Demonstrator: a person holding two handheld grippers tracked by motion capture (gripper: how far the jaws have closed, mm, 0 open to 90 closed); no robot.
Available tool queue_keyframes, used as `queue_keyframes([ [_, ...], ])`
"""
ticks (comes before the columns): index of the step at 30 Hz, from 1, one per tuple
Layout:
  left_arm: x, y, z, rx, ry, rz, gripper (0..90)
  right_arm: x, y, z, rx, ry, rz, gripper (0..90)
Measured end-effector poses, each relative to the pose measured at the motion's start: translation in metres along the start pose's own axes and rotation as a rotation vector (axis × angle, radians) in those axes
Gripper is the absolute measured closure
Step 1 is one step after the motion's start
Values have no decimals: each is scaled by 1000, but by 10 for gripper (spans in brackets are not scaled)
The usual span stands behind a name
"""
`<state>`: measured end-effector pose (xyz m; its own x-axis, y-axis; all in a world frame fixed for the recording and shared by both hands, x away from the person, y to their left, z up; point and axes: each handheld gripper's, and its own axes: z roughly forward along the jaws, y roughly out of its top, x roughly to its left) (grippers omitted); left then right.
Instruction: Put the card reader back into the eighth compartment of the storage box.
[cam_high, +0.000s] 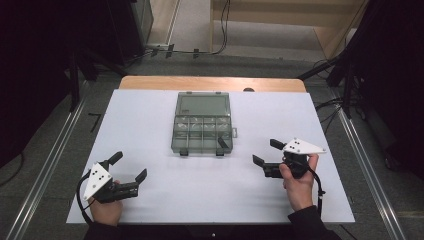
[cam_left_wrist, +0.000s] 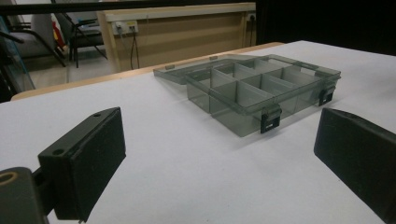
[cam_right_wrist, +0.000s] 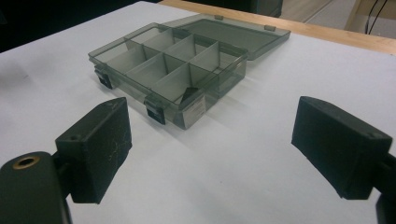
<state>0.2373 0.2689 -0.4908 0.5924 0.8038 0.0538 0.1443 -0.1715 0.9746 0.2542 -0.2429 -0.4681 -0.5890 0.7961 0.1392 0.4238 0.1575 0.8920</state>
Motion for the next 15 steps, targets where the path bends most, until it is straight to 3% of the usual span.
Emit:
queue_keyframes([
  [15, 0, 0, 0, 1, 1, 2, 23, -13, -16, -21, -37, -11, 10, 87],
])
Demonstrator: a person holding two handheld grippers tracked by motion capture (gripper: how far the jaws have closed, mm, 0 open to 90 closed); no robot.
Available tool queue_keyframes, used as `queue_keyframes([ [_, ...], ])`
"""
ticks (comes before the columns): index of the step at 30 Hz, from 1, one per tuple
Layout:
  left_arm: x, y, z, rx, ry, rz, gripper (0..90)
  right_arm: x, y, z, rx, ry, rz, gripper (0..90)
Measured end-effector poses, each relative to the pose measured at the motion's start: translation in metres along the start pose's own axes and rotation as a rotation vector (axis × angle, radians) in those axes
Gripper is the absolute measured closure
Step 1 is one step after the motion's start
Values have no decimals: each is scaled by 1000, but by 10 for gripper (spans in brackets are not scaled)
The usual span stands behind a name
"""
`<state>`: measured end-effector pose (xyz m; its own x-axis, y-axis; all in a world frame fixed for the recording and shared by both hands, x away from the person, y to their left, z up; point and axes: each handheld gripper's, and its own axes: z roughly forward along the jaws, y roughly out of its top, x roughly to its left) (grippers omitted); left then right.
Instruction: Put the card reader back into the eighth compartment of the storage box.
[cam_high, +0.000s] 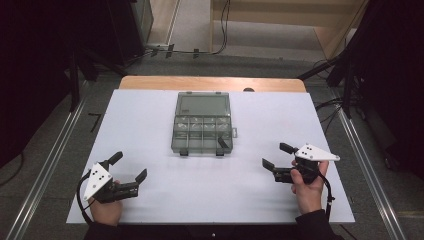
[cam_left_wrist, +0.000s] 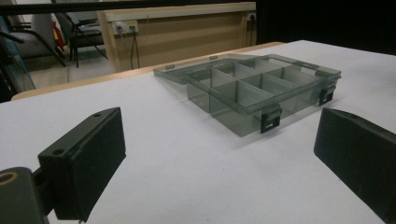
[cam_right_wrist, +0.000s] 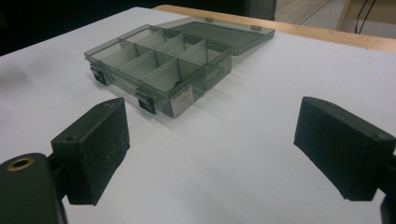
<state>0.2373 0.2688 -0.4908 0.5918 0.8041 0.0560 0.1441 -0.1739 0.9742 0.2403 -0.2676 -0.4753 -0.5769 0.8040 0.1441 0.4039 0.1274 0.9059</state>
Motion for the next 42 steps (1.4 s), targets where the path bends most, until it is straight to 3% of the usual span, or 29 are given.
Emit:
queue_keyframes([
  [2, 0, 0, 0, 0, 0, -1, 23, -1, -2, -3, -2, 0, 12, 82],
  [4, 0, 0, 0, 0, 0, -1, 23, -3, -4, -5, -1, 1, 13, 0],
  [12, 0, 0, 0, 0, -1, -2, 23, -7, -11, -17, -37, -3, 6, 0],
  [19, 0, 0, 0, -1, -2, -4, 23, -14, -17, -26, -64, -5, 43, 0],
  [30, 0, 0, 0, -1, -2, -4, 23, -29, -34, -48, -95, -65, 39, 0],
  [42, 1, 0, 0, -2, -2, -6, 23, -43, -47, -65, -106, -103, 65, 0],
])
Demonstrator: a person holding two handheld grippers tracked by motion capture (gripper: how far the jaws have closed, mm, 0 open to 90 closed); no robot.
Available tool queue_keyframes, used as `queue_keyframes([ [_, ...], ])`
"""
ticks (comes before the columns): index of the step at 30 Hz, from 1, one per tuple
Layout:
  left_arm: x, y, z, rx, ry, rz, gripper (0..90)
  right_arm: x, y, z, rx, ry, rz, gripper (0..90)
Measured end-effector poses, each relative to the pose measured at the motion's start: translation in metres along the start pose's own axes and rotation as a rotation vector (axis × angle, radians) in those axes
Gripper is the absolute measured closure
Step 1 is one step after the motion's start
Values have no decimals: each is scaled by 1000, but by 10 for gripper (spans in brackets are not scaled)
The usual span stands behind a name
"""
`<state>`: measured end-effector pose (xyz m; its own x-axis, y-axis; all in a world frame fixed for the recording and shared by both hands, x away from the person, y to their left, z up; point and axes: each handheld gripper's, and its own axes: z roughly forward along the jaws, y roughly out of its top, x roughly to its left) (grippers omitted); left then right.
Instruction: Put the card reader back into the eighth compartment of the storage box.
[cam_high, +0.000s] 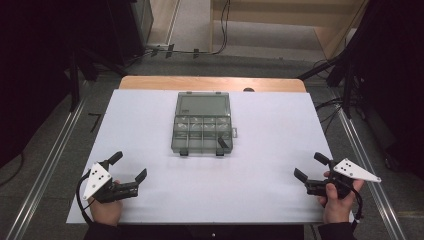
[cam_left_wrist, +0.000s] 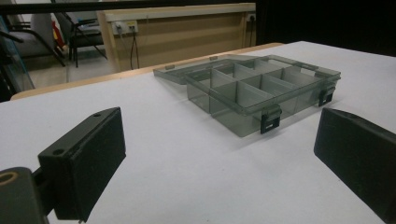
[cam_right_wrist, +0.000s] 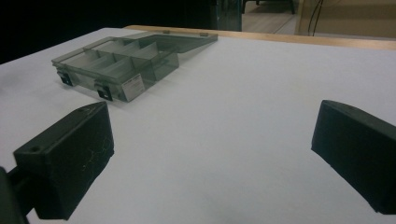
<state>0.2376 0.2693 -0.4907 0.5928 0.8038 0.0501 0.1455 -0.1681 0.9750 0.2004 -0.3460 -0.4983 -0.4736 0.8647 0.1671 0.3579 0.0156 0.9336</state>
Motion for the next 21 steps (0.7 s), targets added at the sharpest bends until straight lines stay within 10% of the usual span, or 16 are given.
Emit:
queue_keyframes([
  [21, 1, 0, 0, 1, -3, -2, 23, -13, -13, -13, -12, -27, 4, 0],
])
